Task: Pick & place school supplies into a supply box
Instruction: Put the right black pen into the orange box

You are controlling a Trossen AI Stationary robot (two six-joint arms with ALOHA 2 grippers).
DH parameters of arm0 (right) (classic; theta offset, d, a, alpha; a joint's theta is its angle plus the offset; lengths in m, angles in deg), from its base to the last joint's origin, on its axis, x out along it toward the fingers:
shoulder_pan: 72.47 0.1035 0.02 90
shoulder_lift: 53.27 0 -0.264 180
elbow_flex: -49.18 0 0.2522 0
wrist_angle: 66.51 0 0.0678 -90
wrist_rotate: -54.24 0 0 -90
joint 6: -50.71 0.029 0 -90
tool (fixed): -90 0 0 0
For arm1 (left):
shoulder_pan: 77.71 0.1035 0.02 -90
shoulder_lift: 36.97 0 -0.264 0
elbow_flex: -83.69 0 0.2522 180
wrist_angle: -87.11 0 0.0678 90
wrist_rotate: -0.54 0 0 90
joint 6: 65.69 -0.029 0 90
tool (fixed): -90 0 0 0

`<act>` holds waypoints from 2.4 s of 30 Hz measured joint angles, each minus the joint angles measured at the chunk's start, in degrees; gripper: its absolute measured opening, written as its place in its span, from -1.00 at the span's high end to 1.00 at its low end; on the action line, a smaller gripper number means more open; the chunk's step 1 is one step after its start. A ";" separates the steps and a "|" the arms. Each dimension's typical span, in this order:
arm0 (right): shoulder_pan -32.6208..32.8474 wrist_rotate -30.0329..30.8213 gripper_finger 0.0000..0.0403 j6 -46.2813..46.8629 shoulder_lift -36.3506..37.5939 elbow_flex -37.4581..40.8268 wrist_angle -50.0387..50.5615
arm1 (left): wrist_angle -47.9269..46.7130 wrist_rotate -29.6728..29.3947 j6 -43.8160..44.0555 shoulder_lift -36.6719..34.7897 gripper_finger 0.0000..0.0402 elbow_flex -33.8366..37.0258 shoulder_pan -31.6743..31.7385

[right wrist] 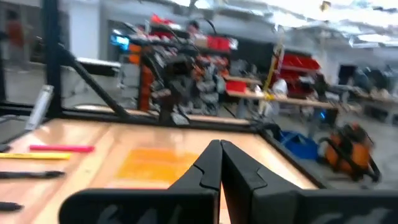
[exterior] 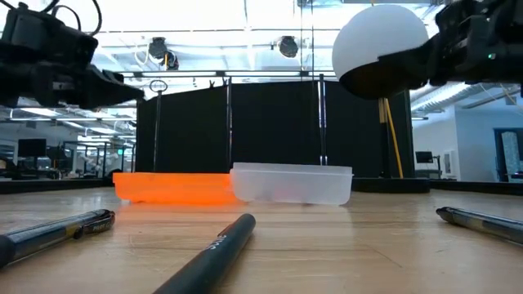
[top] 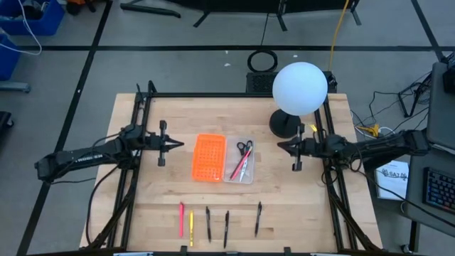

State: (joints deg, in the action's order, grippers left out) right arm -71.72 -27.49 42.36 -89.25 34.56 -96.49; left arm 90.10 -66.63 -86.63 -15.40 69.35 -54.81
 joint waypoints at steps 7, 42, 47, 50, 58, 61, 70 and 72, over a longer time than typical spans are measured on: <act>0.28 10.59 1.00 2.86 -3.42 -4.75 -3.03 | 4.82 -0.55 1.93 0.19 0.89 -0.11 0.02; 32.46 3.97 0.97 103.59 -73.29 -88.52 89.88 | 5.24 -5.93 19.21 0.10 0.85 -0.11 0.02; 36.51 4.95 0.74 117.48 -78.16 -88.52 87.64 | 6.12 -5.91 21.57 0.10 0.85 -0.15 0.00; 37.66 3.21 0.52 123.93 -79.26 -88.52 87.68 | 6.16 -5.91 21.54 0.10 0.85 -0.15 0.00; 37.35 0.16 0.05 130.57 -79.75 -87.85 89.37 | 6.25 -5.95 21.30 0.10 0.85 -0.15 0.00; 36.46 -3.81 0.03 130.34 -80.56 -87.84 89.78 | 6.25 -5.95 21.28 0.10 0.85 -0.15 0.00; 33.97 -10.05 0.03 125.64 -86.84 -88.13 89.30 | 5.81 -5.84 21.64 0.10 0.85 -0.15 -0.07; 33.59 -11.48 0.03 123.87 -88.06 -88.11 89.47 | 5.77 -5.85 21.74 0.10 0.85 -0.15 -0.07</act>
State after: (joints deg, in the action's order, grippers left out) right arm -38.13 -38.96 166.22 -177.31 -53.55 -7.02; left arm 95.87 -72.47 -64.89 -15.30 69.20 -54.88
